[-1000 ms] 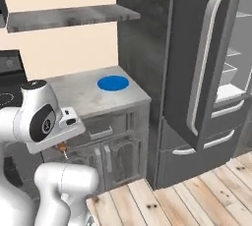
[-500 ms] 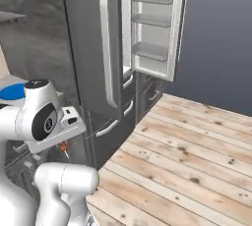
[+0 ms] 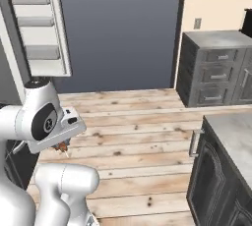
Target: Place the cold items (banana and cucumber) from the fridge in one tupperware on the dining counter. Place the warm items (hot dog and kebab skewer) in the stove area in another tupperware.
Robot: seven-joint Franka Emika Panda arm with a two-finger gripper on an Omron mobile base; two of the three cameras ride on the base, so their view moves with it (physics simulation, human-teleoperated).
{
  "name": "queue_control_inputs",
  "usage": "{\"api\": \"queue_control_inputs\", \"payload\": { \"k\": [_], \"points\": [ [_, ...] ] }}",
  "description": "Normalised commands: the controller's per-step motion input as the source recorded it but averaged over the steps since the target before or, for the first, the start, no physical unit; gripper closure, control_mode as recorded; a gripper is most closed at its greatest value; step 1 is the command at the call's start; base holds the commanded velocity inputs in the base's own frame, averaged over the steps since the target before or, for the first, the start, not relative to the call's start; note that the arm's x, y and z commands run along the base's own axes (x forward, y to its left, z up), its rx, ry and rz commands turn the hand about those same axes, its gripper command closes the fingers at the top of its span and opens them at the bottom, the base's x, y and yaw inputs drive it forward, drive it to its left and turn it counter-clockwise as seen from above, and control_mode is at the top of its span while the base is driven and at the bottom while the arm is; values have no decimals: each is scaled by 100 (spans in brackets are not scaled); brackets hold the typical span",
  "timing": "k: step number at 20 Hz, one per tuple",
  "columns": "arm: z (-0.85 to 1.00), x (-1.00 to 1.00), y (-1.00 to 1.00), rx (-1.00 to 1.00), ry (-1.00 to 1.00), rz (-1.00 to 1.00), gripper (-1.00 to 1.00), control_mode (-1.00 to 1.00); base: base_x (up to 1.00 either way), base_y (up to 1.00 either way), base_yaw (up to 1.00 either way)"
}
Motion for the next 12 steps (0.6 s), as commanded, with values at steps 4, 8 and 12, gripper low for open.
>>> {"api": "queue_control_inputs", "payload": {
  "k": [4, 8, 12],
  "points": [
    [0, 0, 0, 0, 0, 0, 100, 100, 84, -13, -36],
    [0, 0, 0, 0, 0, 0, 100, 100, 100, -18, 0],
    [0, 0, 0, 0, 0, 0, 100, 100, 100, -49, 5]
  ]
}}
